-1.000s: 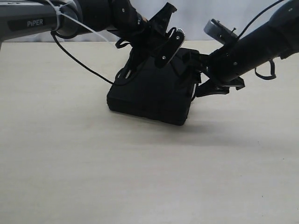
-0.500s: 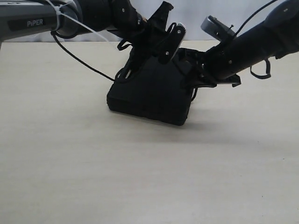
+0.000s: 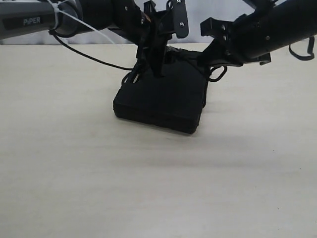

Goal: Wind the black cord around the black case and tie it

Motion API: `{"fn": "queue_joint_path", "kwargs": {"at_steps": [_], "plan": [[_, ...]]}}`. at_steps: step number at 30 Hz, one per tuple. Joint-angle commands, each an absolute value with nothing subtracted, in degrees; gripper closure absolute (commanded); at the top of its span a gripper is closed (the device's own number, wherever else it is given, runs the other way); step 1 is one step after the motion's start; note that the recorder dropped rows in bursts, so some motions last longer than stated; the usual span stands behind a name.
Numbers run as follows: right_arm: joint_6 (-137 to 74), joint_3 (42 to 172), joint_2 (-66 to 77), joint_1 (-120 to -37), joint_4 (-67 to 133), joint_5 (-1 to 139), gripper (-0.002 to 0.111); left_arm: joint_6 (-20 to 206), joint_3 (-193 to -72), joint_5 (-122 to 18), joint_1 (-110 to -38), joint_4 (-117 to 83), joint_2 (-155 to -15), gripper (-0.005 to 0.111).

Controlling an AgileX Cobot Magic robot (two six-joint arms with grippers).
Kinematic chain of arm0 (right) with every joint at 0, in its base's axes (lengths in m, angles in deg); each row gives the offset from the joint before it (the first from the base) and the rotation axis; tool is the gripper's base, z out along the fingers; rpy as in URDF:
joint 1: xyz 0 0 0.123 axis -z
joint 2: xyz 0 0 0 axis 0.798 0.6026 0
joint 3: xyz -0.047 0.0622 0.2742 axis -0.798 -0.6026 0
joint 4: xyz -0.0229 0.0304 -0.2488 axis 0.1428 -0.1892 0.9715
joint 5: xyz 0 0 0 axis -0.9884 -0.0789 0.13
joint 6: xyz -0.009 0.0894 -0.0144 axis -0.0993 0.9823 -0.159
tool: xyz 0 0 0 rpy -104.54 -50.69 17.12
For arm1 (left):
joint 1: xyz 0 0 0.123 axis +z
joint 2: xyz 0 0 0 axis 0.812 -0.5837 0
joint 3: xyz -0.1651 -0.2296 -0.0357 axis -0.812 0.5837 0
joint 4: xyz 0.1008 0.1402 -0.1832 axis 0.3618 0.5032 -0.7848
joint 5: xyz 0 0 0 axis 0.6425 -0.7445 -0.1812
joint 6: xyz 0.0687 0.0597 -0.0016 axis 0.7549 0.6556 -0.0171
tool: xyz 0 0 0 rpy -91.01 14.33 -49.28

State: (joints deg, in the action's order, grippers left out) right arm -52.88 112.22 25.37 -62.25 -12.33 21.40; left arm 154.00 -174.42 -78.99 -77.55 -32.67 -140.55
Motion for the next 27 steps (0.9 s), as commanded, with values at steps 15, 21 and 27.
{"fn": "queue_joint_path", "kwargs": {"at_steps": [15, 21, 27], "plan": [[-54.6, 111.9, 21.3, -53.7, -9.8, 21.9, 0.104, 106.6, -174.7, -101.9, -60.6, -37.0, -139.7, 0.042], [-54.6, 111.6, 21.5, -53.7, -9.5, 21.8, 0.104, 105.8, -180.1, -101.6, -61.7, -37.8, -145.4, 0.042], [-54.6, 111.6, 22.2, -53.7, -9.5, 22.5, 0.104, 101.3, -186.9, -101.1, -61.7, -37.0, -152.4, 0.042]]}}
